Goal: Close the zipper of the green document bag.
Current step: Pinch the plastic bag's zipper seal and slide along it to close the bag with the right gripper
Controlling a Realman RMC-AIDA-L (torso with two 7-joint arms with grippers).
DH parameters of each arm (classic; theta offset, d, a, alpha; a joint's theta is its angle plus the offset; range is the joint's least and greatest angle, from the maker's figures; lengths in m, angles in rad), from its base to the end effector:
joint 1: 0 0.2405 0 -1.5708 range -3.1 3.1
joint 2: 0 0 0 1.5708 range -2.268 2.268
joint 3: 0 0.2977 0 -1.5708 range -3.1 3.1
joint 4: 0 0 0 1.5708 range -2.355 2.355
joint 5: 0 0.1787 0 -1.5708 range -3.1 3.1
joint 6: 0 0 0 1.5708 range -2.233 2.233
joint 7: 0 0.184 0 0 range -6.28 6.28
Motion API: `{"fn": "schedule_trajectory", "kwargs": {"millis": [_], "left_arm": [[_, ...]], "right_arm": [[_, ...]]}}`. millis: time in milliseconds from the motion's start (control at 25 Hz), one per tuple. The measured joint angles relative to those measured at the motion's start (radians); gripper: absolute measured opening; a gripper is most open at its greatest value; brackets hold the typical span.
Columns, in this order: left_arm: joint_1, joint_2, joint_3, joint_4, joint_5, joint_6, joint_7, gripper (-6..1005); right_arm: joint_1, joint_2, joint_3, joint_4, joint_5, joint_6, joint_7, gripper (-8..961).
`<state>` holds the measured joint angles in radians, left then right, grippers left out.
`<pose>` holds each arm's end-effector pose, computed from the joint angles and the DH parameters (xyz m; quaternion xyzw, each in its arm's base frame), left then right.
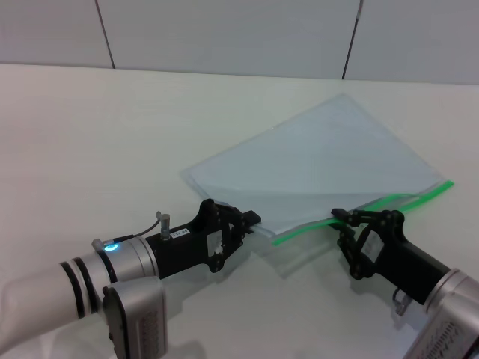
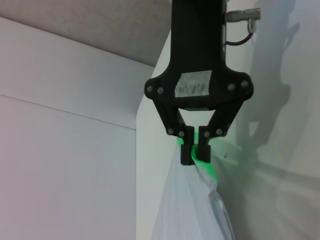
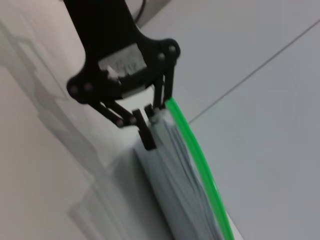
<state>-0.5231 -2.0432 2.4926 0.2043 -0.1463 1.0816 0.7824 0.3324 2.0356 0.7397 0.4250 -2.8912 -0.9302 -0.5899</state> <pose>-0.2710 0.3253 -0.1353 -0.8238 0.4339 -0.0446 0.3621 0.2928 0.3074 -0.1270 -0.8726 -0.2099 0.0731 0.4350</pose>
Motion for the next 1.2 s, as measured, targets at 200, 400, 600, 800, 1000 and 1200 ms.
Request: {"fn": "schedule_trajectory", "kwargs": {"millis": [200, 400, 600, 800, 1000, 1200], "left_arm": [[0.000, 0.000, 0.000, 0.000, 0.002, 0.002, 0.000, 49], [0.000, 0.000, 0.000, 0.000, 0.002, 0.012, 0.000, 48], [0.001, 0.000, 0.001, 0.000, 0.002, 0.016, 0.010, 48], [0.004, -0.001, 0.000, 0.000, 0.001, 0.026, 0.012, 48], [0.005, -0.001, 0.000, 0.000, 0.001, 0.027, 0.014, 48], [0.006, -0.002, 0.000, 0.000, 0.000, 0.033, 0.014, 47]], "right_arm": [[-0.009, 0.000, 0.039, 0.000, 0.002, 0.026, -0.019, 136], [-0.012, 0.002, 0.078, -0.004, 0.002, 0.039, -0.026, 143], [-0.021, 0.005, 0.141, -0.007, 0.003, 0.070, -0.036, 149], [-0.021, 0.005, 0.205, -0.011, 0.010, 0.101, -0.056, 156], [-0.019, 0.004, 0.216, -0.023, 0.104, 0.103, -0.112, 163], [-0.006, 0.000, 0.218, -0.056, 0.213, 0.104, -0.167, 170]]}}
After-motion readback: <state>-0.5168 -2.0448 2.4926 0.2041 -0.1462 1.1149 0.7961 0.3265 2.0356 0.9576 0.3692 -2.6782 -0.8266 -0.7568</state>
